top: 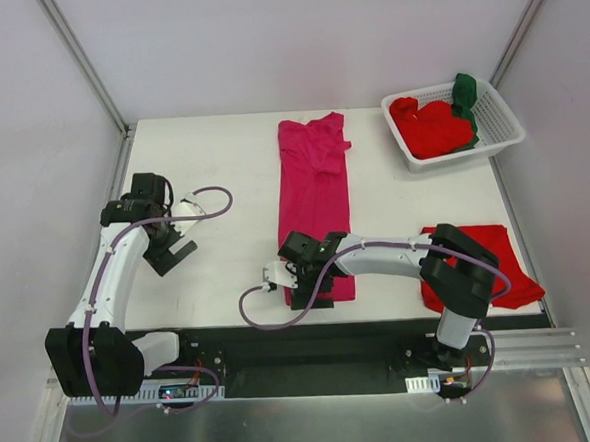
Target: Fold and stack the t-shirts
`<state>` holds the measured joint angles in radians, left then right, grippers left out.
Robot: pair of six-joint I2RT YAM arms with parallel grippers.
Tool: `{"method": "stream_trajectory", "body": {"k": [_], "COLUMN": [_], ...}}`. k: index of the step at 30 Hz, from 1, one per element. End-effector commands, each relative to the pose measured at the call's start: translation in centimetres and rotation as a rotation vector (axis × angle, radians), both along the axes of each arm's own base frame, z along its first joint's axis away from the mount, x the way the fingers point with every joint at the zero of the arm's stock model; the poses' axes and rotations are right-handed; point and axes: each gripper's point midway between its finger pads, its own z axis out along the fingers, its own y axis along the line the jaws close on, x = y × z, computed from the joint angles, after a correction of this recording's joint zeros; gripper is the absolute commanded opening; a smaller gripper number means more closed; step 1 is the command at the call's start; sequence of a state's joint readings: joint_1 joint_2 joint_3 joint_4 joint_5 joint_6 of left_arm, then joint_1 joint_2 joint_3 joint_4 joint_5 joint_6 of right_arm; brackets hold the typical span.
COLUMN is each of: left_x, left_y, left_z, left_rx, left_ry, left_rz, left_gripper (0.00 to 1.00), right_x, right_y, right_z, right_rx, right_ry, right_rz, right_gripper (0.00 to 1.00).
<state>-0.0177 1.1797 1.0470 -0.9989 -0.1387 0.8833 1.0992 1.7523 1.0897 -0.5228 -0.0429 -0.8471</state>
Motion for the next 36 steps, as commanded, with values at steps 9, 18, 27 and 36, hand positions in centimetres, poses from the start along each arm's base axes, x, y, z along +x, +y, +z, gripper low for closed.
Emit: {"method": "stream_trajectory", "body": {"k": [9,18,27,36], "left_x": [1.6,1.1,0.8,0.9], "left_y": [0.2,0.3,0.3,0.3], "left_z": [1.3,1.1,1.0,1.3], "left_rx": [0.005,0.006,0.009,0.009], "left_ry": [-0.037,-0.035,-0.037,-0.048], "left_rz": [0.000,0.002,0.002,0.003], "left_gripper": [0.99,0.99,0.99,0.99], "right_x": [-0.2,0.5,1.1,1.7], "right_y": [0.9,-0.6,-1.7,-0.5], "right_z": [-0.6,-0.7,0.3,3.0], "right_rx": [0.008,-0.041,-0.073,-0.025], "right_ry": [-0.070,-0.135,-0.145,-0.171], "right_rz": [0.002,0.029,0.002,-0.026], "right_gripper": [0.89,0.89,0.89,0.89]}}
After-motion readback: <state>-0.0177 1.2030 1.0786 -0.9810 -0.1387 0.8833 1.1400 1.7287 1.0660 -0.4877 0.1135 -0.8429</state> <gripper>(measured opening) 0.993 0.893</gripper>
